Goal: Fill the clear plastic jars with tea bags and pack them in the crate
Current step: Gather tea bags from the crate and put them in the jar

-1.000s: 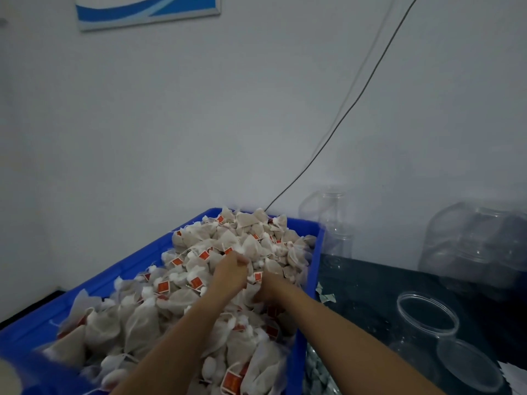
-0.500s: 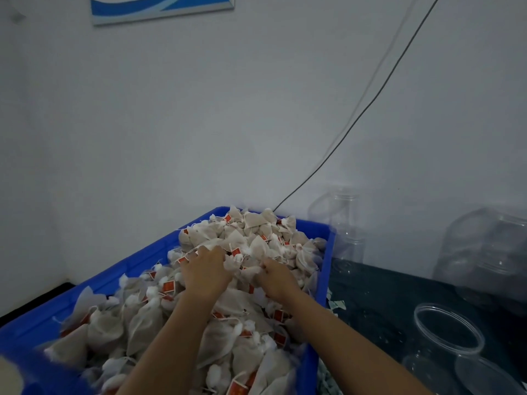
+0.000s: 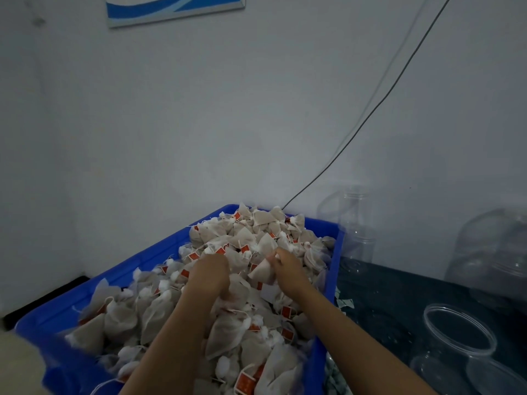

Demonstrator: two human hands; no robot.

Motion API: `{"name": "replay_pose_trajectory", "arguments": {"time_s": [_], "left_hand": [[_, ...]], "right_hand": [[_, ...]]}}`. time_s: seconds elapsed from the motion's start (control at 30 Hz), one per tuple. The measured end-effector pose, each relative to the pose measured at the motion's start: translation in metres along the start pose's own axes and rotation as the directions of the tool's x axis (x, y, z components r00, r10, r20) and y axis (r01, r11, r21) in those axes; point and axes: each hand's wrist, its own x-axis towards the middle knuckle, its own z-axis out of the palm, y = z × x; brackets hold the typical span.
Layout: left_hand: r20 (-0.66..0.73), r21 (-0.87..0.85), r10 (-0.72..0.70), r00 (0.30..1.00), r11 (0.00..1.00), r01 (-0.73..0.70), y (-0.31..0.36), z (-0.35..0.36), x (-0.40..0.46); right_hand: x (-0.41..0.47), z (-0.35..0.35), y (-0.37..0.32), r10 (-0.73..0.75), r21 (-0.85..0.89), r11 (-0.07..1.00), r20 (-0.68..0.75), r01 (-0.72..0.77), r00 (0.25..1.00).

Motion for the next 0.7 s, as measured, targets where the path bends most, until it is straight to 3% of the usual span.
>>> {"name": "replay_pose_trajectory", "arguments": {"time_s": [0.2,0.3,0.4,0.47,0.57,0.7], "left_hand": [[-0.265,-0.116,0.077,0.961,0.987,-0.111,-0.003,-0.001,0.0],[-0.381,-0.184,0.156,0.911,0.953,-0.24,-0.001,0.004,0.003],[-0.402,-0.156,0.224,0.888,0.939,-0.308,0.006,0.008,0.007],[-0.382,-0.233,0.238,0.893,0.911,-0.342,0.006,0.008,0.01],[-0.365,-0.421,0.289,0.885,0.797,-0.433,0.0,0.008,0.011],[-0.357,-0.543,0.234,0.904,0.736,-0.405,0.001,0.003,0.01]], "right_hand": [[0.001,-0.003,0.0,-0.066,0.124,0.99,-0.058,0.073,0.996],[-0.001,-0.003,-0.003,-0.13,0.25,0.961,0.031,0.118,0.991],[-0.004,0.0,-0.002,-0.227,0.26,0.952,0.249,0.161,0.942],[-0.003,0.002,0.003,-0.28,0.257,0.945,0.322,0.201,0.904],[-0.002,0.003,0.01,-0.276,0.131,0.96,0.308,0.246,0.91],[0.002,0.001,0.013,-0.234,0.056,0.972,0.242,0.227,0.942]]}}
